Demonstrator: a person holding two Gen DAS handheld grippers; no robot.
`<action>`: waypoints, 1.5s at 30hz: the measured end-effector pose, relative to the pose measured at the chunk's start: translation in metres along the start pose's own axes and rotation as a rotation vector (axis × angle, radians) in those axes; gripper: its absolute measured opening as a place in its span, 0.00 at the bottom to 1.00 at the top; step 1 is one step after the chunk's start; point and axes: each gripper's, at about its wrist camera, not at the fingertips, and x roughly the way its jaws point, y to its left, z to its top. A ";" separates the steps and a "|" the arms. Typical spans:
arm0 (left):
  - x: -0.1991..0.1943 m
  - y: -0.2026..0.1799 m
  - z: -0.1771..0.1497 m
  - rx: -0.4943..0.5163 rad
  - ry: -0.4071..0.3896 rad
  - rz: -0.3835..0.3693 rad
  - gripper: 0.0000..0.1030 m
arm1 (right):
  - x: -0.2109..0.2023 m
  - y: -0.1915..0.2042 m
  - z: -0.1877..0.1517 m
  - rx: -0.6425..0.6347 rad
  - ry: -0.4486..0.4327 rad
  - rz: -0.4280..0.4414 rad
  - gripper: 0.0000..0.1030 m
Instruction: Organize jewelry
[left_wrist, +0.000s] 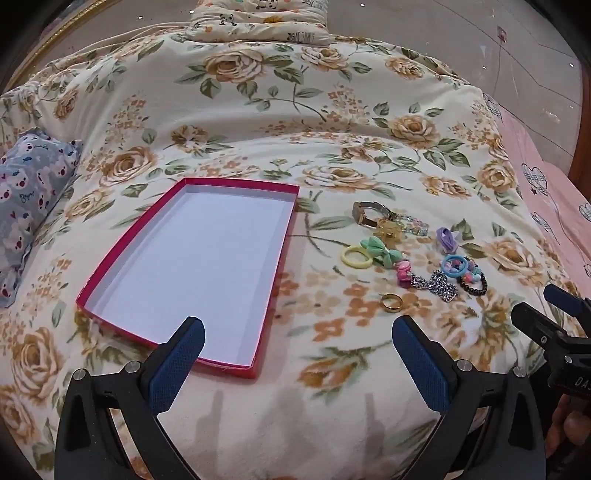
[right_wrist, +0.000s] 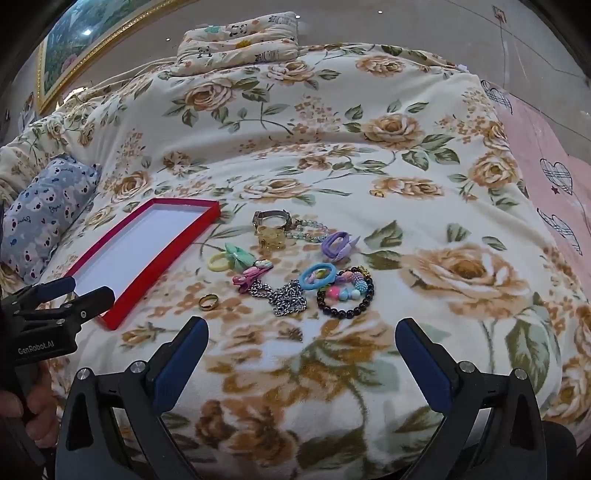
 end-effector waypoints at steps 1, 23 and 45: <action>0.000 0.000 0.000 0.002 0.002 -0.001 0.99 | 0.024 -0.013 -0.005 0.085 0.073 0.076 0.99; -0.005 0.003 0.002 0.011 -0.004 0.022 0.99 | 0.009 0.000 0.004 0.096 0.076 0.093 0.99; -0.001 -0.003 0.003 0.027 0.007 0.031 0.99 | 0.003 0.001 0.009 0.106 0.061 0.126 0.99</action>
